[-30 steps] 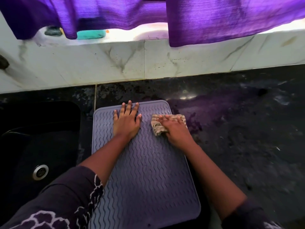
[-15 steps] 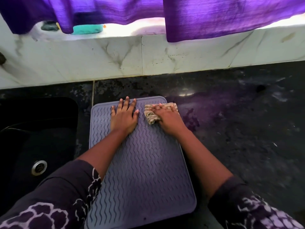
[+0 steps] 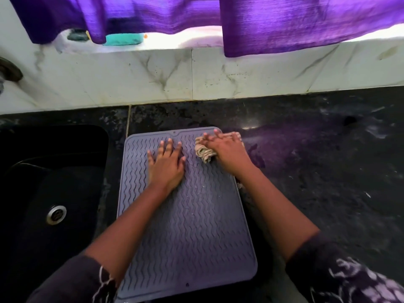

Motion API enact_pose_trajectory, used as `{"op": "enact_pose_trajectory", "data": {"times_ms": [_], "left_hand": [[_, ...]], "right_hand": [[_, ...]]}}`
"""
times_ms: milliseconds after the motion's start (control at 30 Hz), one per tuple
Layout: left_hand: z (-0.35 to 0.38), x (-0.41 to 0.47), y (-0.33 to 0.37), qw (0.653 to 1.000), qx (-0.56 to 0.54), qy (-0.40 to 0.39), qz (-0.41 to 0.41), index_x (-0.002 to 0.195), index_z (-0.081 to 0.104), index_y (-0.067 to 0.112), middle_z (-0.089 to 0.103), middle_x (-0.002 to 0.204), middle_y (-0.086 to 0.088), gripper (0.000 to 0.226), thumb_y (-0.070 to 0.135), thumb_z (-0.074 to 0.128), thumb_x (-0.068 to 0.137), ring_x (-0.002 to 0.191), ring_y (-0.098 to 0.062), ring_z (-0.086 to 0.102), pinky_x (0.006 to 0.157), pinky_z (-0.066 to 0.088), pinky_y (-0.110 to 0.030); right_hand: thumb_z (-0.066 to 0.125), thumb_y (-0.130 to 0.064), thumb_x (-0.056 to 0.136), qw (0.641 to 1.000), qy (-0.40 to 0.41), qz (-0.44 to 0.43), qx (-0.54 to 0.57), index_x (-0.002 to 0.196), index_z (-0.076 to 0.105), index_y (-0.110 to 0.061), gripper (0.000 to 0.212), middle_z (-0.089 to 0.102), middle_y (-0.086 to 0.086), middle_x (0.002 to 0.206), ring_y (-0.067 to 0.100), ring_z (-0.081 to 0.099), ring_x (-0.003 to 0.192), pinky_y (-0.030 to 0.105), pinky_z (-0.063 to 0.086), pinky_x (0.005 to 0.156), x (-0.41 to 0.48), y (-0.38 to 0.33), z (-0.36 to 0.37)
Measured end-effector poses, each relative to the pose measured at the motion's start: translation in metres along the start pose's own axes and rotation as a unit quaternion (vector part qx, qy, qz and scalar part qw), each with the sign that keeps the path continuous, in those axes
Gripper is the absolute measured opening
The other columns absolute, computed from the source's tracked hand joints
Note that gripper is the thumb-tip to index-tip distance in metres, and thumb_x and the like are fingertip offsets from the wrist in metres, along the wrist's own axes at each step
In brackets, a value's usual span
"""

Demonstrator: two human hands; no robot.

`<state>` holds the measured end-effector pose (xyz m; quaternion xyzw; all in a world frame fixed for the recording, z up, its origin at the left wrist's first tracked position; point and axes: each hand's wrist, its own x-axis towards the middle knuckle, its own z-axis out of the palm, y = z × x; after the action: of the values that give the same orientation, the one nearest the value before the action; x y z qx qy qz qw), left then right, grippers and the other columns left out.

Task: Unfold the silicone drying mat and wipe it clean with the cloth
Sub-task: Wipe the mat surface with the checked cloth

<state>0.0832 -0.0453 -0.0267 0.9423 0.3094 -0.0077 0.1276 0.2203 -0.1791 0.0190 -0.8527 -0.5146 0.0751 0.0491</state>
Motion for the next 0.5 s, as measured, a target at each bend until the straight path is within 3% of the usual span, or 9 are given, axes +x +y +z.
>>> {"op": "enact_pose_trajectory", "data": {"times_ms": [67,233,300,367,433,500], "left_hand": [[0.007,-0.015,0.002,1.000,0.008,-0.019,-0.020,0.151,0.002,0.032,-0.005,0.161,0.000,0.055,0.045,0.018,0.100,0.147,-0.022,-0.009,0.114,-0.009,-0.051],[0.017,-0.016,0.001,0.999,0.014,0.001,-0.033,0.150,0.000,0.036,-0.005,0.161,0.002,0.054,0.047,0.013,0.099,0.147,-0.023,-0.008,0.114,-0.007,-0.052],[0.018,-0.016,0.001,0.999,0.019,0.003,-0.032,0.150,0.000,0.036,-0.004,0.161,0.002,0.054,0.048,0.013,0.099,0.147,-0.023,-0.008,0.114,-0.007,-0.052],[0.018,-0.016,0.001,0.999,0.018,0.005,-0.032,0.150,0.000,0.035,-0.004,0.161,0.002,0.054,0.047,0.013,0.099,0.147,-0.023,-0.008,0.115,-0.007,-0.052],[0.017,-0.017,0.001,0.999,0.014,0.009,-0.029,0.150,0.000,0.035,-0.004,0.161,0.002,0.054,0.047,0.013,0.099,0.147,-0.023,-0.007,0.115,-0.006,-0.052],[0.017,-0.018,0.001,0.999,0.011,0.013,-0.029,0.150,0.001,0.035,-0.002,0.161,0.002,0.054,0.047,0.014,0.099,0.147,-0.022,-0.006,0.115,-0.005,-0.052]], "right_hand": [[0.042,-0.008,0.092,0.998,-0.044,-0.019,0.029,0.144,0.024,-0.031,0.059,0.016,-0.006,0.156,0.019,0.011,0.143,0.050,0.004,0.113,0.002,0.004,0.017],[0.045,-0.011,0.091,0.995,-0.046,-0.044,0.082,0.145,0.022,-0.030,0.061,0.020,-0.008,0.154,0.014,0.009,0.143,0.045,-0.004,0.115,-0.063,-0.002,0.036],[0.044,-0.013,0.091,0.992,-0.081,-0.056,0.072,0.144,0.023,-0.030,0.060,0.021,-0.008,0.154,0.013,0.014,0.142,0.044,0.000,0.116,-0.091,-0.010,0.032],[0.044,-0.012,0.091,0.990,-0.104,-0.066,0.073,0.142,0.030,-0.028,0.055,0.034,-0.003,0.149,0.015,0.031,0.136,0.043,0.014,0.116,-0.100,-0.010,0.024],[0.048,-0.008,0.090,0.988,-0.058,-0.026,0.144,0.135,0.043,-0.027,0.049,0.057,0.001,0.130,0.019,0.054,0.114,0.045,0.032,0.109,-0.089,-0.007,0.009],[0.053,-0.009,0.089,0.981,0.050,0.020,0.187,0.130,0.049,-0.025,0.044,0.060,0.000,0.125,0.020,0.056,0.111,0.048,0.027,0.111,-0.064,0.001,-0.003]]}}
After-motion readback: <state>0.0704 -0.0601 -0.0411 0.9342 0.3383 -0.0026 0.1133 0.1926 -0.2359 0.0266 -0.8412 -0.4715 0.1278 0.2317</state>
